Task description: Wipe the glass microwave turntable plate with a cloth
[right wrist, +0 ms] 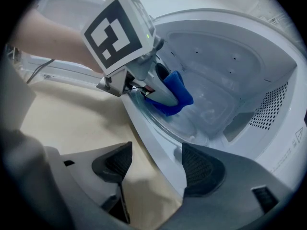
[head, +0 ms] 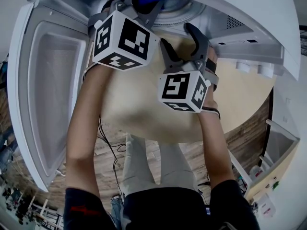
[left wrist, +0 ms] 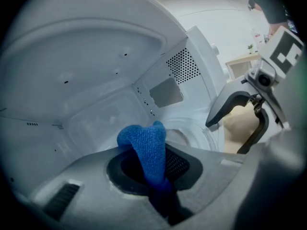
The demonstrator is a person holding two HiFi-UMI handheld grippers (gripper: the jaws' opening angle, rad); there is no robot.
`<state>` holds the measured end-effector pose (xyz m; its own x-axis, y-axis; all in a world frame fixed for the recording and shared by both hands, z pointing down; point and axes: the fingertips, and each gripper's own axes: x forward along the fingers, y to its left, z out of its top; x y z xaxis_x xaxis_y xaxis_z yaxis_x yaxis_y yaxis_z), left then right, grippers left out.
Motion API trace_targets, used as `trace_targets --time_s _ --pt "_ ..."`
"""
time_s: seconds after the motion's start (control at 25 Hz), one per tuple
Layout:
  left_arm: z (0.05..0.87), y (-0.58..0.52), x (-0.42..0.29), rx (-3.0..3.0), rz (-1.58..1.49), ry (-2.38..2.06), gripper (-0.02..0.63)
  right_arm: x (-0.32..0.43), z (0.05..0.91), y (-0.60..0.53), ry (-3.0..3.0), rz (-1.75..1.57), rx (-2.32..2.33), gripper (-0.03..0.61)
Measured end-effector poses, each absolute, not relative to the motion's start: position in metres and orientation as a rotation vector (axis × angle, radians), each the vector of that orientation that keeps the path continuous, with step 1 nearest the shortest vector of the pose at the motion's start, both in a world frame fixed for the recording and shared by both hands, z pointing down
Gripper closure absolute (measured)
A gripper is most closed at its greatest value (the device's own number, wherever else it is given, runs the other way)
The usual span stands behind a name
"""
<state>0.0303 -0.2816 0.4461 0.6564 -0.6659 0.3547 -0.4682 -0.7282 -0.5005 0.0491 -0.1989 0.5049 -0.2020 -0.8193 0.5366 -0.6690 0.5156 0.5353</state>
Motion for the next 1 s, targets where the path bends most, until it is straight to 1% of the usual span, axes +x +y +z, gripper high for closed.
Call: trace_targets --time_s 0.6,1.0 --pt "0.447 -0.300 0.003 -2.408 -0.861 1.121 0.560 0.049 0.505 -0.199 -1.943 -0.235 1.217 0.287" --pt "0.449 -0.302 0.003 -2.404 -0.894 1.121 0.560 0.049 0.505 -0.199 -1.943 -0.236 1.217 0.287"
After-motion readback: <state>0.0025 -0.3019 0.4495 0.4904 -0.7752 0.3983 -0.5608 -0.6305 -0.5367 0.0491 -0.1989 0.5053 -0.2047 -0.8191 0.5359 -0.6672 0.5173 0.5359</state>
